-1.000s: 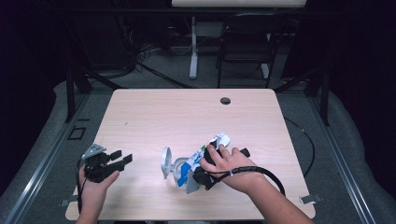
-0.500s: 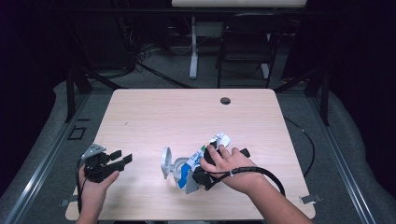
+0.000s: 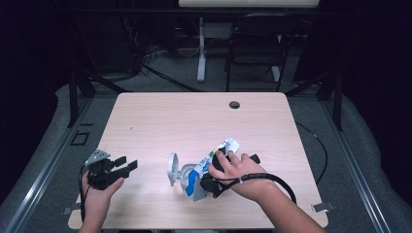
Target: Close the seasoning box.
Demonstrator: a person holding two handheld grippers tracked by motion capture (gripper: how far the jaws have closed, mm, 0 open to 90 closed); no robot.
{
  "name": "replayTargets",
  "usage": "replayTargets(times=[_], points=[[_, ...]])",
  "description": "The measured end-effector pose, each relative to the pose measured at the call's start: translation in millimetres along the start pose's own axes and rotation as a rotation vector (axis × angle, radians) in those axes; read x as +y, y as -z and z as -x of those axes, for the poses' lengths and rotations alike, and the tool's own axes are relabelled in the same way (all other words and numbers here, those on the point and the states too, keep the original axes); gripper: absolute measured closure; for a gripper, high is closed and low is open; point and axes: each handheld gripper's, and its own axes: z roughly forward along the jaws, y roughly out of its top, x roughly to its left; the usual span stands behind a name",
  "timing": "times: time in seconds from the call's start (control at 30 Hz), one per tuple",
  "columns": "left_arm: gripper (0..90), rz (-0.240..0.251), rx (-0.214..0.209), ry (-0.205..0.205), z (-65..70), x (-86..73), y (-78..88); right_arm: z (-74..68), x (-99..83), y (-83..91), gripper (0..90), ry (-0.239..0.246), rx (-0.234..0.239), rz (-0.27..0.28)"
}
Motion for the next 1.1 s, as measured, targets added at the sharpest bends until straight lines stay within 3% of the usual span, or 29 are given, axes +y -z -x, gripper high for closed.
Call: replayTargets(times=[1.1], points=[[45.3, -0.008, 0.003, 0.002, -1.4, -0.8, -0.5, -0.4, 1.7, 0.3, 73.5, -0.016, -0.008, 0.002]])
